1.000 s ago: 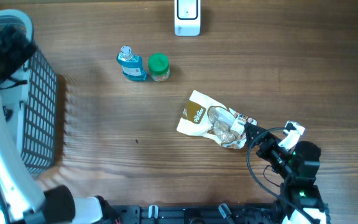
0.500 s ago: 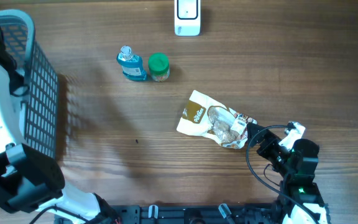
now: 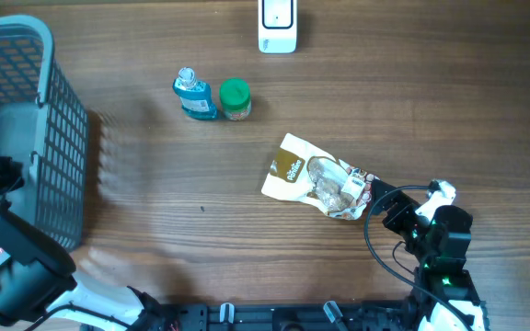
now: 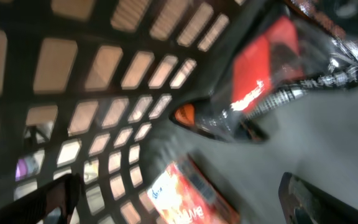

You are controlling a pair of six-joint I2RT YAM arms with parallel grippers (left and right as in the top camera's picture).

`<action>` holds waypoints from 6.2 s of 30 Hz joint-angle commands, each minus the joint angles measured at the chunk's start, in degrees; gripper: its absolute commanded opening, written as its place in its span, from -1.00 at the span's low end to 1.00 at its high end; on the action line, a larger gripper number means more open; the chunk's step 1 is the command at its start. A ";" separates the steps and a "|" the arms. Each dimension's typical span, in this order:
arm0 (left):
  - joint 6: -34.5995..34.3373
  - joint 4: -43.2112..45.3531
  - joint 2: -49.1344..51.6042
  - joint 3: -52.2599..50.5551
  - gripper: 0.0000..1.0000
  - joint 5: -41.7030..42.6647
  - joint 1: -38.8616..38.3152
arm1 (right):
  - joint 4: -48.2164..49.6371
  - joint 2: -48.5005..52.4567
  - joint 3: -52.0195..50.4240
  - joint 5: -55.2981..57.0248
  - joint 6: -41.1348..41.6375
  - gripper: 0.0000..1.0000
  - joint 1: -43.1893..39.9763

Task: Scan the item barcode
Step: 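Reach the left gripper into the basket toward the black-and-red package, then grasp the black-and-red package with the left gripper and lift it out, then place the black-and-red package on the table left of the bag, release, then reach the left gripper into the basket and grasp the red Kleenex pack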

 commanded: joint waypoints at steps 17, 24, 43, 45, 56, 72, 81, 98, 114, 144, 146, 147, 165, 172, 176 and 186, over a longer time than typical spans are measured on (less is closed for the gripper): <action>19.96 10.64 11.65 -0.37 0.36 8.90 -0.17 | 0.76 0.04 -0.07 3.87 2.08 1.00 0.09; 19.89 11.61 12.48 -0.37 -0.50 10.56 -0.17 | 0.74 0.04 -0.07 3.87 2.10 1.00 0.09; 13.77 12.20 9.66 0.48 -0.92 10.29 -3.52 | 0.74 0.04 -0.07 3.89 3.37 1.00 0.09; 10.54 11.93 6.62 2.01 -0.92 10.60 -6.71 | 0.72 0.04 -0.07 3.91 3.32 1.00 0.09; 0.31 3.43 -21.22 19.23 -0.92 9.88 -16.20 | -1.40 0.04 -0.07 3.80 -0.98 1.00 0.09; -9.16 -10.01 -19.28 9.11 -0.92 36.54 -58.66 | 0.74 0.04 -0.07 1.05 -1.07 1.00 0.09; -14.53 -2.89 -15.85 -14.29 -0.92 33.68 -72.02 | 0.74 0.04 -0.07 1.05 -1.07 1.00 0.09; 0.90 3.19 -15.85 -22.47 -0.92 83.71 -68.26 | 0.59 0.04 -0.07 0.52 -1.07 1.00 0.09; -2.71 1.01 -15.85 -22.58 -0.92 73.61 -60.13 | 0.57 0.04 -0.07 0.55 -1.01 1.00 0.09; -23.45 -14.86 -28.92 19.39 1.00 21.42 -54.88 | -0.52 0.04 -0.07 0.57 -0.92 1.00 0.09; -25.94 -14.84 -28.44 24.04 1.00 20.37 -44.98 | -0.52 0.04 -0.07 0.11 -0.87 1.00 0.09; -29.20 -15.04 -28.06 24.98 1.00 22.95 -35.50 | -0.52 0.04 -0.07 0.15 -0.59 1.00 0.09; -58.16 -11.13 -18.62 -6.03 1.00 10.67 6.47 | -0.31 0.04 -0.07 0.20 -0.70 1.00 0.09; -59.25 -6.58 -16.98 -12.09 1.00 6.75 6.47 | -0.42 0.04 -0.07 0.20 -0.81 1.00 0.09; -59.23 -6.73 -11.93 -12.13 1.00 5.09 6.47 | -0.42 0.04 -0.07 0.20 -0.98 1.00 0.09; -59.23 -3.23 -5.75 -12.13 1.00 5.07 6.47 | -0.57 0.04 -0.07 0.44 -1.18 1.00 0.09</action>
